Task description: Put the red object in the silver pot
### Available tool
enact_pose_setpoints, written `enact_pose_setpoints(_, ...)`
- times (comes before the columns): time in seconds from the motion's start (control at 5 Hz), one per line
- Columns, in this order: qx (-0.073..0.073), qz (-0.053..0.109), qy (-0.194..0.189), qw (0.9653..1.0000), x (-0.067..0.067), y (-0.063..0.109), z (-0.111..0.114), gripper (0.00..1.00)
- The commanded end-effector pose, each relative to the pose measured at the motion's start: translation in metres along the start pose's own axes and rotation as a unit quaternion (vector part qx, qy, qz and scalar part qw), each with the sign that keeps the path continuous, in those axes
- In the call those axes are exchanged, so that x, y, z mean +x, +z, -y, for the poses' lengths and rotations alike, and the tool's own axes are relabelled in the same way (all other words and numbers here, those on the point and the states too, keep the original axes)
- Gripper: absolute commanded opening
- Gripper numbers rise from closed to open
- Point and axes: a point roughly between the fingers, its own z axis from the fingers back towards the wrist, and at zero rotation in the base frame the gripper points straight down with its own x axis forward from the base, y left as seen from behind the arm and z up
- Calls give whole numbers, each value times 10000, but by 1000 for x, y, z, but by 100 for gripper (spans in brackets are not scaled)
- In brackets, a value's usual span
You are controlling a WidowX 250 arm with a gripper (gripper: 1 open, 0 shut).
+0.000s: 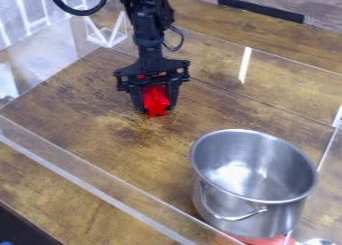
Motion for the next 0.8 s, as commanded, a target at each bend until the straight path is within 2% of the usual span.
enact_pose_setpoints(0.0,-119,240,-77,9996,2,42,2,0)
enact_pose_setpoints(0.2,-235,289,-201,9991,1,57,-2,0)
enact_pose_setpoints(0.4,-435,356,-414,9976,-6,96,8,0)
enact_pose_setpoints(0.6,-650,397,-711,9946,-24,130,26,0)
